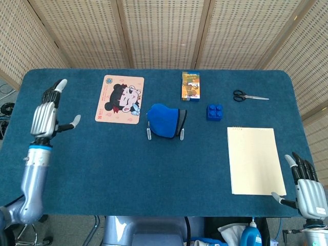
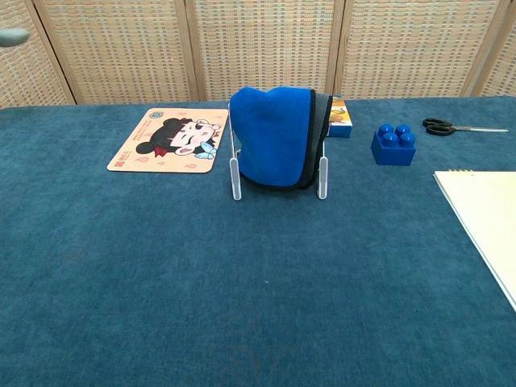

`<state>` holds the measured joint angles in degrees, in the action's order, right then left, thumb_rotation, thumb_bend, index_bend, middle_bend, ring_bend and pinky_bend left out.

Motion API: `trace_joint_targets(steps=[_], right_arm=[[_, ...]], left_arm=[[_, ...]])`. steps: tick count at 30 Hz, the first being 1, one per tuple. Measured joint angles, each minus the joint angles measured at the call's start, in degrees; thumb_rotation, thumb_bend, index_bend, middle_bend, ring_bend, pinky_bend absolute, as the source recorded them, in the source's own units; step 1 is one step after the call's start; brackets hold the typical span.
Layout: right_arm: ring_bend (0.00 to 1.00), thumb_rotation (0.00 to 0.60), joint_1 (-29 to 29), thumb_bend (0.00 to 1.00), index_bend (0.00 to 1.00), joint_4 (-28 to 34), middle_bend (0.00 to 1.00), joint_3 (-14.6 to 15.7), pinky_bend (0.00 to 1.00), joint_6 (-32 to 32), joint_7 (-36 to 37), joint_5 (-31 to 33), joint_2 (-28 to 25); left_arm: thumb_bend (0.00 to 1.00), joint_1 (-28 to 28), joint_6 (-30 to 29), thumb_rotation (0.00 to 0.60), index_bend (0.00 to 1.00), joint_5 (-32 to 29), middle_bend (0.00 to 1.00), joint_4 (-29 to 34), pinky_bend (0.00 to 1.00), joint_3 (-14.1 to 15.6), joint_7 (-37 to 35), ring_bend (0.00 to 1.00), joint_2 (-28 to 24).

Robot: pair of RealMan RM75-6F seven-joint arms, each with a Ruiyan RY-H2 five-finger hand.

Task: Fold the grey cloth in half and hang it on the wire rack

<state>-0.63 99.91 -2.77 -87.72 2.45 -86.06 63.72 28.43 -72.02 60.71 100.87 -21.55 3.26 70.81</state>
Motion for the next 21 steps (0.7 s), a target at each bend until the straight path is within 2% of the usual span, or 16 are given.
trace_joint_targets(steps=[4, 9, 14, 21], right_arm=[[0.0, 0.6, -0.5, 0.0, 0.0, 0.4, 0.0, 0.2, 0.0, -1.2, -0.6, -0.8, 0.0], [0.0, 0.6, -1.1, 0.0, 0.0, 0.8, 0.0, 0.1, 0.0, -3.2, -1.4, -1.6, 0.1], [0.0, 0.6, -1.7, 0.0, 0.0, 1.0, 0.0, -0.1, 0.0, -4.5, -1.7, -2.1, 0.1], [0.0, 0.6, -3.0, 0.0, 0.0, 1.3, 0.0, 0.0, 0.0, -6.9, -0.7, -3.1, -0.4]], left_arm=[[0.29, -8.0, -6.5, 0.6, 0.0, 9.2, 0.0, 0.6, 0.0, 6.2, -5.3, 0.0, -3.0], [0.29, -16.0, -15.4, 0.6, 0.0, 15.7, 0.0, 2.7, 0.0, 12.8, -4.0, 0.0, -5.8], [0.29, -19.7, -19.0, 0.6, 0.0, 18.3, 0.0, 5.3, 0.0, 16.2, -0.9, 0.0, -7.4], [0.29, -24.3, -23.0, 0.6, 0.0, 25.0, 0.0, 6.8, 0.0, 21.1, 2.3, 0.0, -8.4]])
